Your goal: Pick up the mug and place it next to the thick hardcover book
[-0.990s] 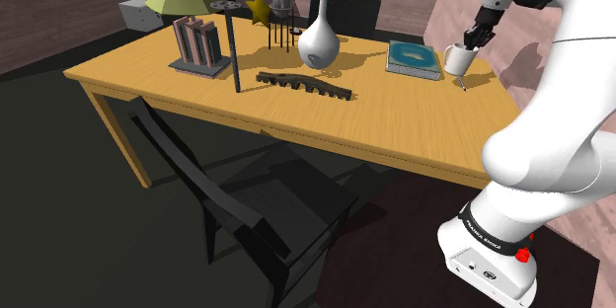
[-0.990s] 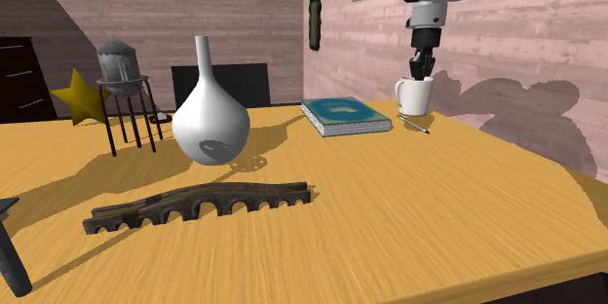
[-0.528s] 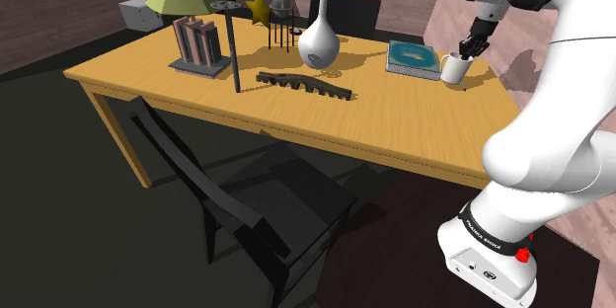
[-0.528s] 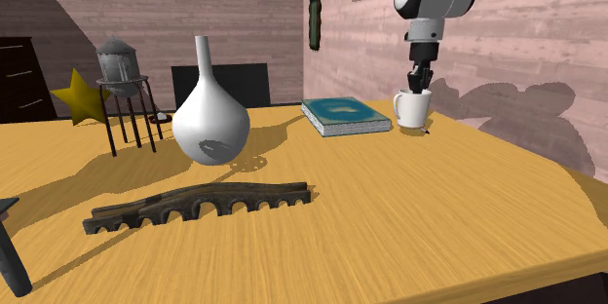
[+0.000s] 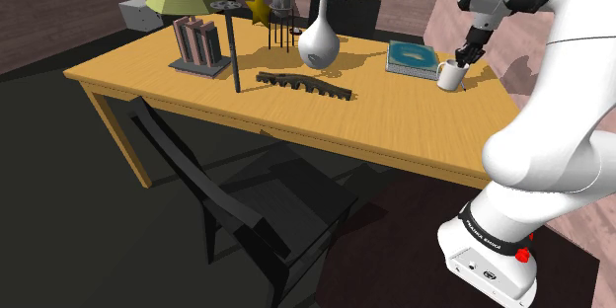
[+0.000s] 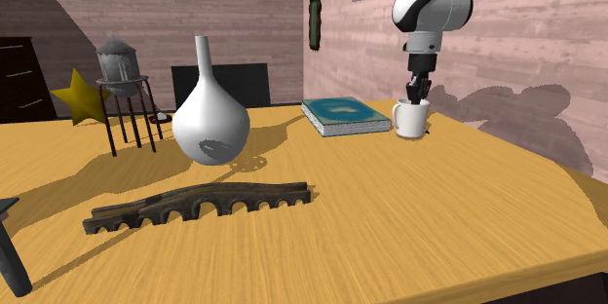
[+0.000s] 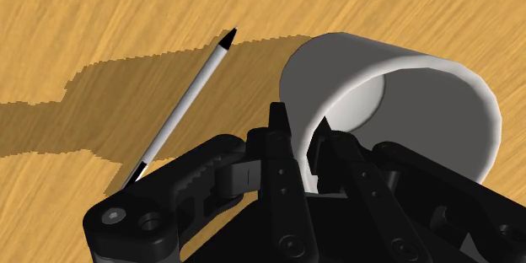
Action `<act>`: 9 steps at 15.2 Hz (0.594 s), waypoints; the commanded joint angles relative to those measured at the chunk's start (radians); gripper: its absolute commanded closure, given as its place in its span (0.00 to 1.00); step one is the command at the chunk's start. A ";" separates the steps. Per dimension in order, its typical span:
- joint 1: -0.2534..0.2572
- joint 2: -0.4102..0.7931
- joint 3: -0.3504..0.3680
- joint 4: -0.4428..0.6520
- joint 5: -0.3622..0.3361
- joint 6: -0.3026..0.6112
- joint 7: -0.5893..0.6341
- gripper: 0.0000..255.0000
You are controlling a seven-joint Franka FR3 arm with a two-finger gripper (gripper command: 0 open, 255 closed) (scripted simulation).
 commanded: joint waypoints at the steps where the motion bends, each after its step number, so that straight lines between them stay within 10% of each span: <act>1: 0.000 0.000 0.000 -0.001 0.000 0.002 0.000 1.00; 4: 0.000 0.000 0.000 -0.001 0.000 0.002 0.000 1.00; 5: 0.000 0.000 0.000 -0.001 0.000 0.002 0.000 0.00; 9: 0.000 0.000 0.000 -0.001 0.000 0.002 0.000 0.00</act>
